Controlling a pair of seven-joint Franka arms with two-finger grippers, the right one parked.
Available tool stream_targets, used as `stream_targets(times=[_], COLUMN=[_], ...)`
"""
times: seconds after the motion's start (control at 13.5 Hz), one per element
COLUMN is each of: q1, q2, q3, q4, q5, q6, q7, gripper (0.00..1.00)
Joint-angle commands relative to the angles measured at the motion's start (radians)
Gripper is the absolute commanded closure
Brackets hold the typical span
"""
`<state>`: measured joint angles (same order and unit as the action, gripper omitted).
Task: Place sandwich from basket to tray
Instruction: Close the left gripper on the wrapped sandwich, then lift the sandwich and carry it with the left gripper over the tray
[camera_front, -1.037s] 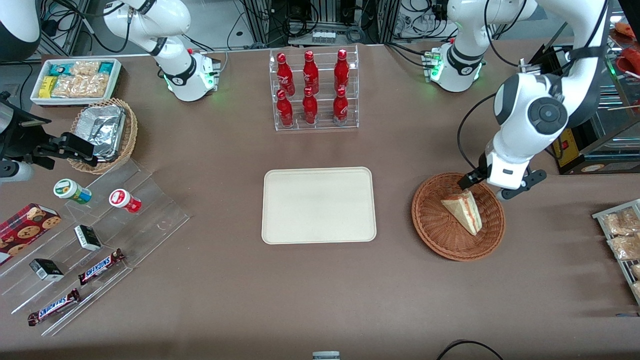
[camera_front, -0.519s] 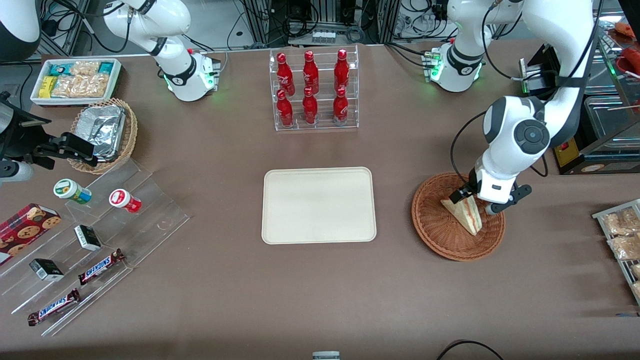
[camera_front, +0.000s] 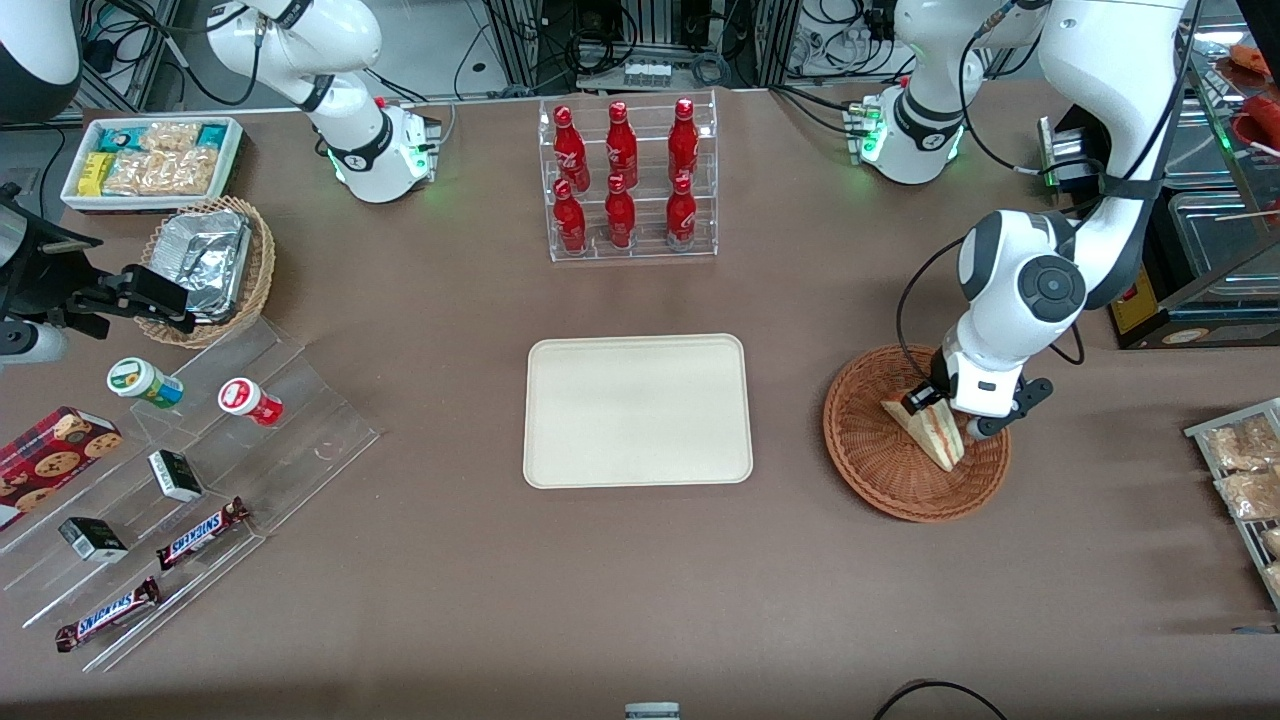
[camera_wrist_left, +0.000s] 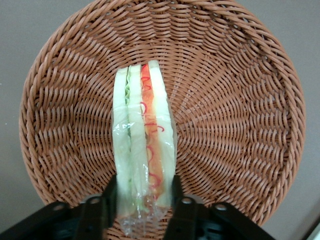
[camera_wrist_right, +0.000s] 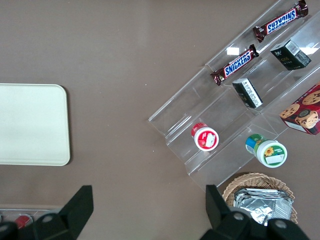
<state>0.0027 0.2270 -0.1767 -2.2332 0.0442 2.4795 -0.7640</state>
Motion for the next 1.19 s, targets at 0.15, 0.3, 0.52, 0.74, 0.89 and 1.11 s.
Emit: stream_targets(times=[0.15, 0.3, 0.52, 0.74, 0.89, 1.11], q1=[-0.001, -0.001, -0.006, -0.007, -0.015, -0.056], q2=[-0.038, -0.063, -0.069, -0.072, -0.072, -0.052], q3=[0.002, 0.002, -0.007, -0.079, -0.116, -0.148], q4=[-0.017, 0.004, 0.095, 0.165, 0.182, 0.21], q5=[0.017, 0.087, 0.192, 0.209, 0.209, 0.192], q6=[-0.001, -0.08, -0.267, -0.366, -0.389, -0.399], q7=[-0.014, -0.011, -0.005, 0.087, 0.176, 0.267], gripper=[1.0, 1.0, 1.0, 1.0, 1.0, 1.0])
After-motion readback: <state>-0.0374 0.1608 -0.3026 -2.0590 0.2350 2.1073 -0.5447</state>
